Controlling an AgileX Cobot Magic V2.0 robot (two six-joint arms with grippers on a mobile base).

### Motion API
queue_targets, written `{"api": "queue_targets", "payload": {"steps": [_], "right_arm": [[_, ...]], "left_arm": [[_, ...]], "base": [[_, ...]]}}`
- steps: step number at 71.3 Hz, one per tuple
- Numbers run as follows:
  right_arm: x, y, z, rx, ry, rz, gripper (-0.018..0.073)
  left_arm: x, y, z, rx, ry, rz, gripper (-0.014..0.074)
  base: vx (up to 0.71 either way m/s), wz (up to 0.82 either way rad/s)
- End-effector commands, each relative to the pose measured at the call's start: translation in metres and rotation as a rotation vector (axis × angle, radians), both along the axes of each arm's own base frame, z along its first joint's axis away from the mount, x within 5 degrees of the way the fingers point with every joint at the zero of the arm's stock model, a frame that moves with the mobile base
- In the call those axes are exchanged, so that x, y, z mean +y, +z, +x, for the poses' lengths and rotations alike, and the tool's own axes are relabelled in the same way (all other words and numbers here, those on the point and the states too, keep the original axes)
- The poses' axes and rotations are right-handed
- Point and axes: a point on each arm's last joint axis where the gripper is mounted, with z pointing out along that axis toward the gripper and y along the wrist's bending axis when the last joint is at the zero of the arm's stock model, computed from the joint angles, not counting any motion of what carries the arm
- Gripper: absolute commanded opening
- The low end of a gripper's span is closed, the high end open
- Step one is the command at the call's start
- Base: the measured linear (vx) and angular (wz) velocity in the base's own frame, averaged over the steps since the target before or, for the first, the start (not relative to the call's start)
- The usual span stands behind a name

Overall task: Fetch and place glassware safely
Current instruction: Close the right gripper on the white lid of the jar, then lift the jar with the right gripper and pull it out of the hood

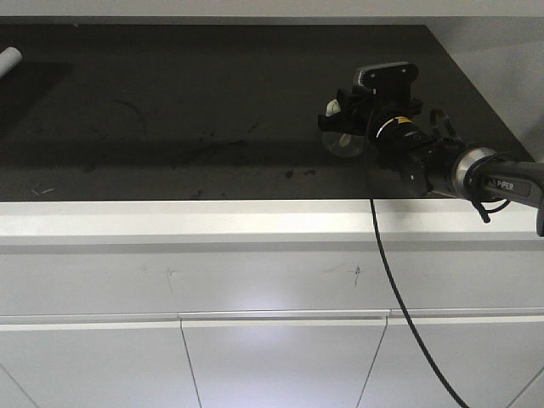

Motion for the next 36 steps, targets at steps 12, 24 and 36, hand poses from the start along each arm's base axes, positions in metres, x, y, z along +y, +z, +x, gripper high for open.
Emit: {"api": "queue_targets", "payload": {"steps": [12,24,36], "right_arm": [[-0.001,0.045,-0.003,-0.135,0.006,0.019,-0.0009],[0.000,0.061,-0.009,-0.126,0.013,-0.013,-0.0006],[0.005,0.080,-0.023,-0.138,0.029,-0.018,-0.0005]], "left_arm": [[0.000,0.013,-0.002,-0.082,-0.007,-0.014,-0.0007],[0.000,0.013,-0.002,-0.082,-0.007,-0.014,-0.0007],[0.000,0.014,-0.002,-0.083,-0.007,-0.014,-0.0007]], "base": [[0.00,0.00],[0.00,0.00],[0.00,0.00]]}}
